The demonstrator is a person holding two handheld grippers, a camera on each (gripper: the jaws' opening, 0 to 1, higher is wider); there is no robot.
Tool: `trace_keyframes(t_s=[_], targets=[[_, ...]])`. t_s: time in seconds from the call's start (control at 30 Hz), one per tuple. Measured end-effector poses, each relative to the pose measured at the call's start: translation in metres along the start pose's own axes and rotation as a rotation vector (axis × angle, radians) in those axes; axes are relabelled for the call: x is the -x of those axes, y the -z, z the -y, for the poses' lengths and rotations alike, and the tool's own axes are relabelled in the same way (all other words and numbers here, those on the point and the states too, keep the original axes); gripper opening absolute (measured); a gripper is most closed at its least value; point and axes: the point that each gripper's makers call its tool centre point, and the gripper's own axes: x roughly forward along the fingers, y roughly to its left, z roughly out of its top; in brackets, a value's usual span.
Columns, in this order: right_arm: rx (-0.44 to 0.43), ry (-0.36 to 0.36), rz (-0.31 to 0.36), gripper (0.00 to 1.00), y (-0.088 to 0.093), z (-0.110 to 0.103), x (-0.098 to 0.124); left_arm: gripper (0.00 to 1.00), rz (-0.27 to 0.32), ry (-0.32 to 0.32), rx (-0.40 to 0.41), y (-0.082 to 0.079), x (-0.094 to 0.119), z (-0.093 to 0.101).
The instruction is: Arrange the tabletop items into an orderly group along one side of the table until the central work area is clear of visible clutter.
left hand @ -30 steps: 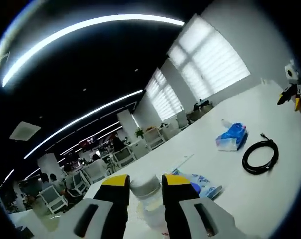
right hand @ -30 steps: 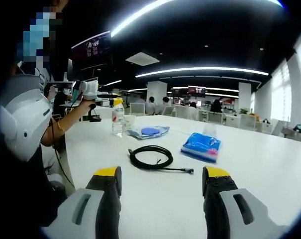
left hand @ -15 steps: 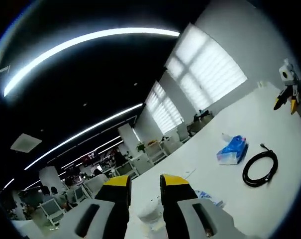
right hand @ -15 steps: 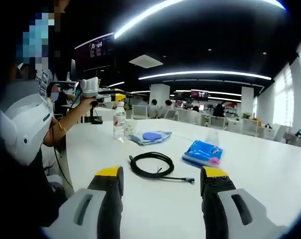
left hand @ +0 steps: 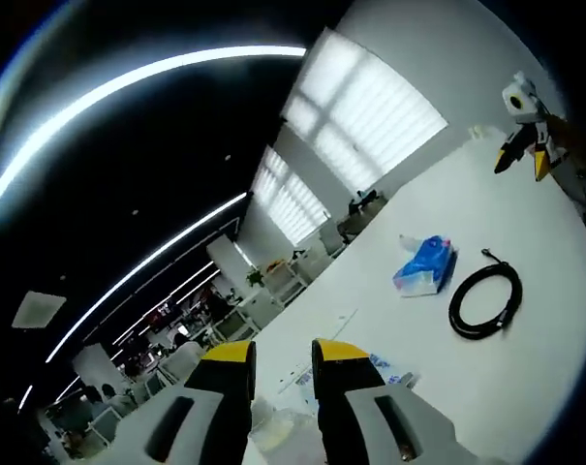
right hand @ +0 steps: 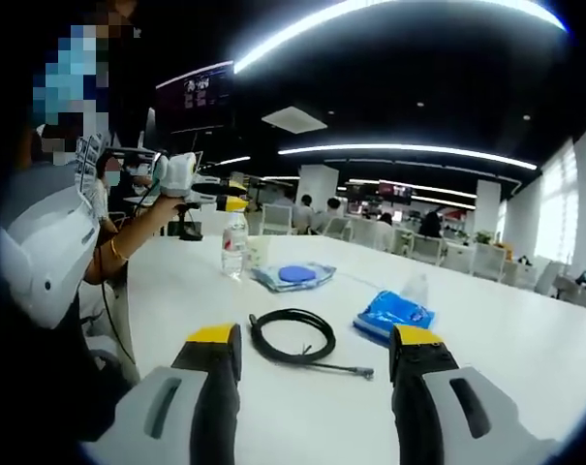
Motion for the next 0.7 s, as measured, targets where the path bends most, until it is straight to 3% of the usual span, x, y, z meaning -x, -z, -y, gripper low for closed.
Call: trace_keyframes(t_s=[0.1, 0.23, 0.43, 0.6, 0.7], targets=[[0.018, -0.014, -0.002, 0.58, -0.006, -0.002, -0.005, 0.22, -0.006, 0.018, -0.033, 0.000, 0.000, 0.008], [0.043, -0.024, 0.024, 0.58, -0.020, -0.004, -0.011, 0.22, 0.017, 0.051, -0.016, -0.004, -0.001, 0.013], [0.058, -0.033, 0.062, 0.55, -0.041, -0.001, -0.021, 0.22, 0.006, 0.063, -0.080, -0.005, -0.003, 0.023], [0.010, -0.090, 0.097, 0.54, -0.057, -0.005, -0.034, 0.22, -0.009, 0.073, -0.104, -0.002, -0.006, 0.030], [0.042, -0.096, 0.080, 0.54, -0.060, -0.005, -0.043, 0.22, -0.019, 0.101, -0.135, 0.000, -0.009, 0.040]])
